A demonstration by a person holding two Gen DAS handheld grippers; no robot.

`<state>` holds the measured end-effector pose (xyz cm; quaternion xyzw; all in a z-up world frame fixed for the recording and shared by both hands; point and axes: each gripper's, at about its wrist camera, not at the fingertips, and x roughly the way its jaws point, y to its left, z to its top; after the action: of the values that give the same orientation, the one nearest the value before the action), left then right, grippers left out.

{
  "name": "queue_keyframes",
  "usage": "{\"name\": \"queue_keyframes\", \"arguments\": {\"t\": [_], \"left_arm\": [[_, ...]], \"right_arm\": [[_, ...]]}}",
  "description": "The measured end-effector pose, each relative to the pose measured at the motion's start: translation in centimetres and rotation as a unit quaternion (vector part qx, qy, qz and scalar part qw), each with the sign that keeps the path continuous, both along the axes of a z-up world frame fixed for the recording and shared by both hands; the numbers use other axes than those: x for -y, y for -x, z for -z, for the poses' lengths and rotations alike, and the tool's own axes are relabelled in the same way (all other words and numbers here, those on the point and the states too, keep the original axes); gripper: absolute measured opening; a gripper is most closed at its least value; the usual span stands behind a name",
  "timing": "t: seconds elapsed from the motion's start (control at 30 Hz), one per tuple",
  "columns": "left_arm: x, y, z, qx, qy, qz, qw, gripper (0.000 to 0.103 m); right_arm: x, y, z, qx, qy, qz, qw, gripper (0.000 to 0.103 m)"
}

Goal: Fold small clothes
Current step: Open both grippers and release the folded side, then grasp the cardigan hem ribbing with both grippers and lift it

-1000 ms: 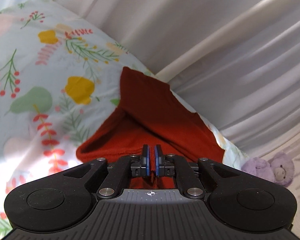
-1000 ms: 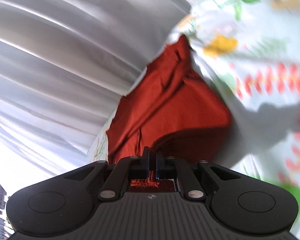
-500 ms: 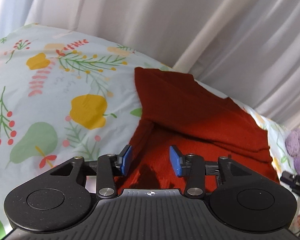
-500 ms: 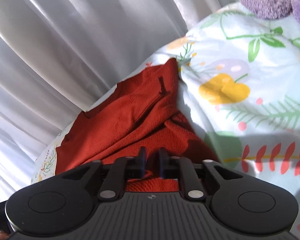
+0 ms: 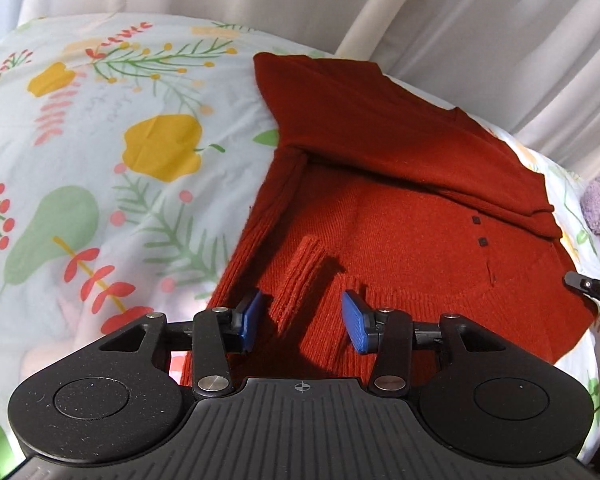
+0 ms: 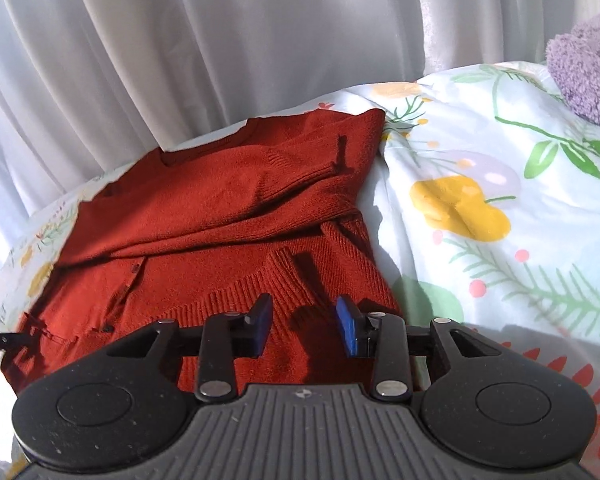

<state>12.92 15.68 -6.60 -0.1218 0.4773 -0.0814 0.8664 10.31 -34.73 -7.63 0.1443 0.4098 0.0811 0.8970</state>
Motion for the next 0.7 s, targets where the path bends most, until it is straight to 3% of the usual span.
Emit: {"name": "queue_keyframes", "arguments": {"t": [0.17, 0.4, 0.43, 0.57, 0.7], "left_arm": [[0.4, 0.2, -0.1, -0.001, -0.012, 0.006, 0.9999, 0.043], [0.5, -0.1, 0.2, -0.005, -0.034, -0.006, 0.9994, 0.018], [0.6, -0.1, 0.2, -0.004, -0.036, -0.004, 0.9993, 0.016], [0.7, -0.1, -0.2, 0.004, -0.042, -0.018, 0.999, 0.009], [0.3, -0.4, -2.8, 0.034, -0.026, -0.049, 0.9979, 0.008]], "right_arm": [[-0.8, -0.9, 0.3, -0.009, 0.013, -0.039, 0.999, 0.035], [-1.9, -1.5, 0.1, -0.012, 0.025, -0.071, 0.997, 0.039], [-2.1, -1.5, 0.0, -0.01, 0.033, -0.077, 0.996, 0.037], [-2.5, -1.5, -0.1, -0.012, 0.05, -0.085, 0.995, 0.012], [-3.0, -1.0, -1.0, 0.003, 0.062, -0.082, 0.995, 0.008]]}}
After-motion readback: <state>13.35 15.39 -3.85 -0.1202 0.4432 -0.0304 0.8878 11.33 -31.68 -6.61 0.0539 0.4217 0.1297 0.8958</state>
